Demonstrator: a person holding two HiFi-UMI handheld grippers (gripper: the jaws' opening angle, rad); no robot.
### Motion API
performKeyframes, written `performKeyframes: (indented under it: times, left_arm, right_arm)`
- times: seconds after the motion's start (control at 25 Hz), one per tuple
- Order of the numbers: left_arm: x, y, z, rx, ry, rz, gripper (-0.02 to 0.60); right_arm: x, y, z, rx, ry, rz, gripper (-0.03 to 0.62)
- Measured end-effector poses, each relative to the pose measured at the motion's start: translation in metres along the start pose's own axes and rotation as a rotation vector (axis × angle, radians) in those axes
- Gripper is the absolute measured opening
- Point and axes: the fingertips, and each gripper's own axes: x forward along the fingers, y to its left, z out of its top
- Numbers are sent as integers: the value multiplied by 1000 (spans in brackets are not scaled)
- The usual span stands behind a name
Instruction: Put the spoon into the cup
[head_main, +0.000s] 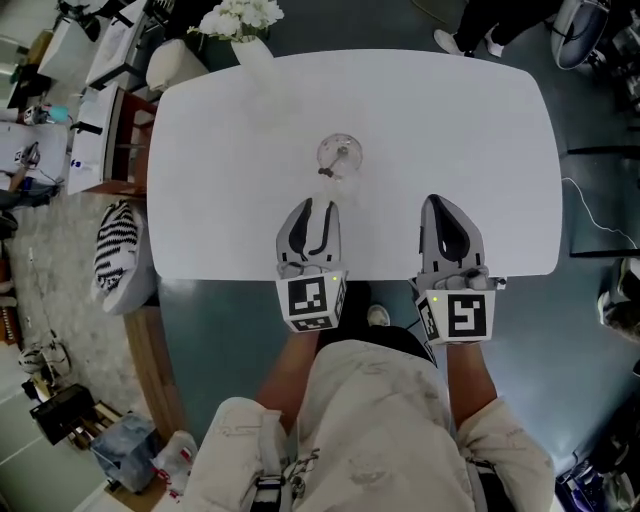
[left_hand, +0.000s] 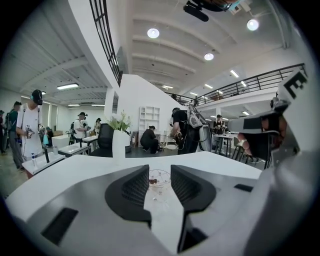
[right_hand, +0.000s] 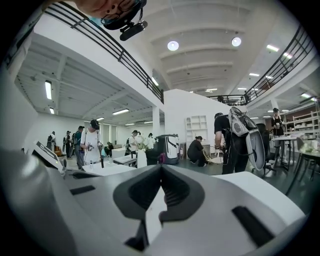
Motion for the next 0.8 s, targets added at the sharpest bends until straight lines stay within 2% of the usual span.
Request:
performKeyframes:
  times: [0.6, 0.8]
  left_arm:
    - [-164, -51, 70, 86, -193, 67, 115]
    - [-210, -63, 100, 122, -282, 81, 112]
  right_arm:
    - [-144, 2, 56, -9, -139, -22, -12]
    - [-175, -2, 72, 27, -199, -24, -12]
